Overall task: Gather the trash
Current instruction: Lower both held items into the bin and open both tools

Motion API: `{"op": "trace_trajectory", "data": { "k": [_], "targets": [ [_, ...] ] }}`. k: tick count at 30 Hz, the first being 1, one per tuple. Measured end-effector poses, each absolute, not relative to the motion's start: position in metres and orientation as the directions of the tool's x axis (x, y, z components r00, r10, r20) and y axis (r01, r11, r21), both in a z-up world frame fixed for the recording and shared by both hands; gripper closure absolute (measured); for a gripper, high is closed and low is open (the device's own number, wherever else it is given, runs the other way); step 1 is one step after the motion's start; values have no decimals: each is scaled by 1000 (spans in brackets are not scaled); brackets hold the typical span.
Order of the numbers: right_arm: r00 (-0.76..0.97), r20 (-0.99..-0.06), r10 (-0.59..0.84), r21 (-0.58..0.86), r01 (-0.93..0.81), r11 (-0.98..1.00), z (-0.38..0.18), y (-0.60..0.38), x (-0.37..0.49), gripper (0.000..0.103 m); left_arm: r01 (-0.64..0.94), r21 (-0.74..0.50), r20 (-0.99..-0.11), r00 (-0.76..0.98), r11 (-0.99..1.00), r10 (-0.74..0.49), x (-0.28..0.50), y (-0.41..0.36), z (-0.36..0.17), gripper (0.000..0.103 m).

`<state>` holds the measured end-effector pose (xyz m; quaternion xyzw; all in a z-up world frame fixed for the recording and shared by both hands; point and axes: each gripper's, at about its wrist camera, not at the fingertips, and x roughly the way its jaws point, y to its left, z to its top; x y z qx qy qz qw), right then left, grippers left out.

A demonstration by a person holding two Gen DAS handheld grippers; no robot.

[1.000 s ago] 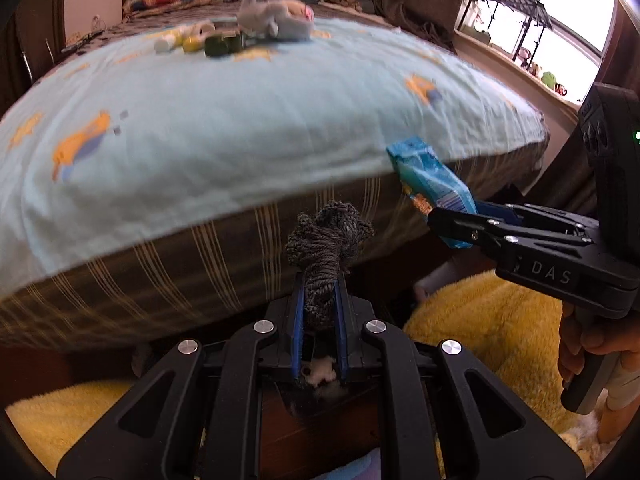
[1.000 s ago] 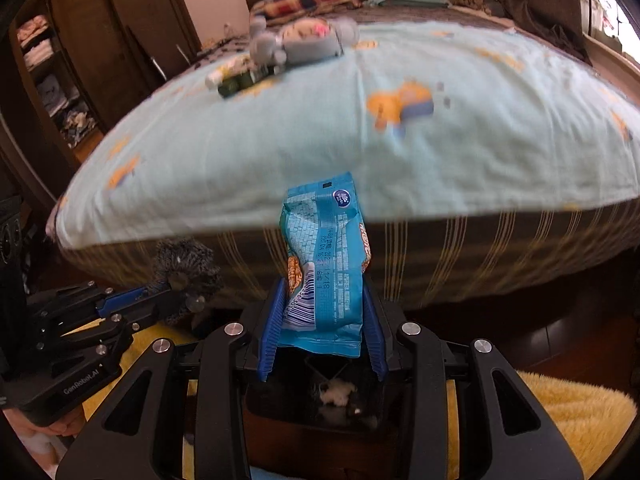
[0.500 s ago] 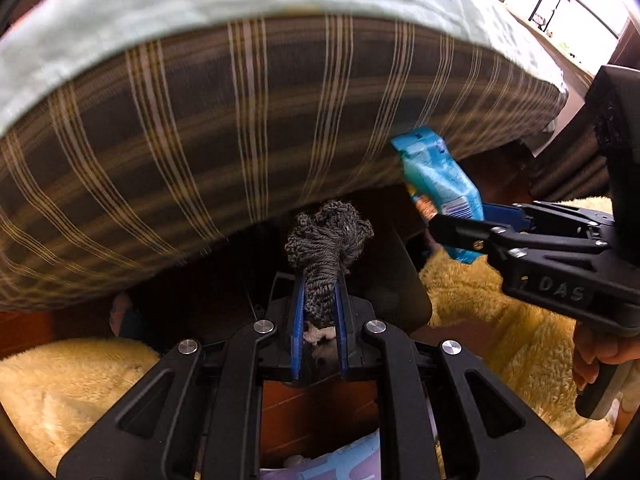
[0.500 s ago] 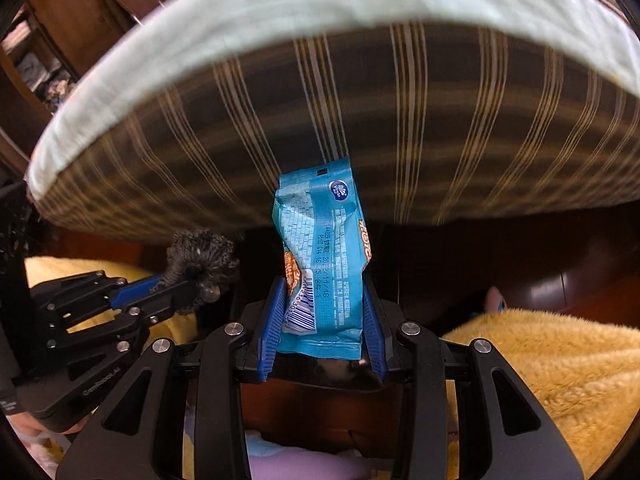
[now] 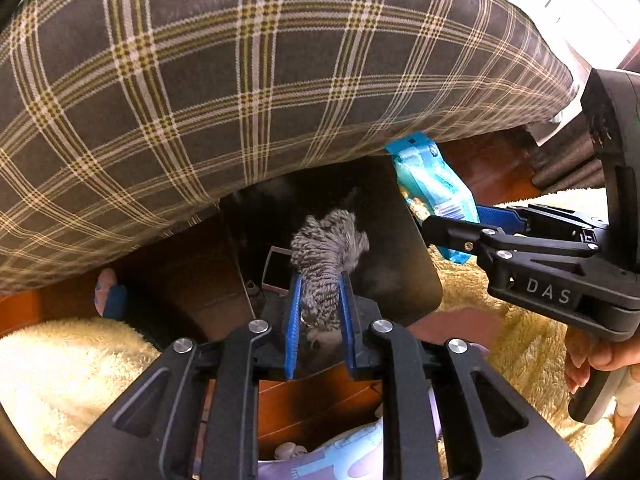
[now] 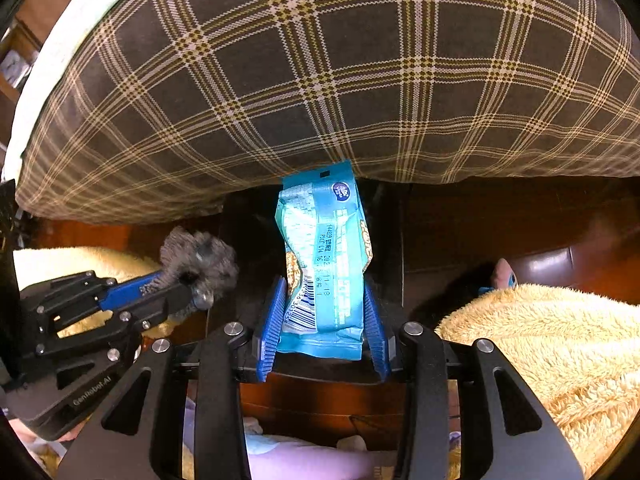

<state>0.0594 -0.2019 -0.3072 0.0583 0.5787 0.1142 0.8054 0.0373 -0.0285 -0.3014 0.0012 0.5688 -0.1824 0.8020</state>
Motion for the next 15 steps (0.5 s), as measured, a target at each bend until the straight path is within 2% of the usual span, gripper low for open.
{"op": "trace_trajectory", "data": {
  "k": [3,5,9,15],
  "targets": [
    [304,-919,249,227,-106,968,-312,-211,64,60,292,-209,-913,284,933,-293,38,-27,-303,80],
    [311,-918,246,226,-98,969,-315,-213,66,48,286,-207,-912,288,935,-290,38,-25,-303,75],
    [331,-913,239,225,-79,971,-306,-222,70,46,275,-193,-913,302,942,-276,40,-21,-299,67],
    [390,-889,238,235,-58,970,-278,-232,69,29,268,-146,-903,357,952,-239,40,-18,-277,44]
  ]
}}
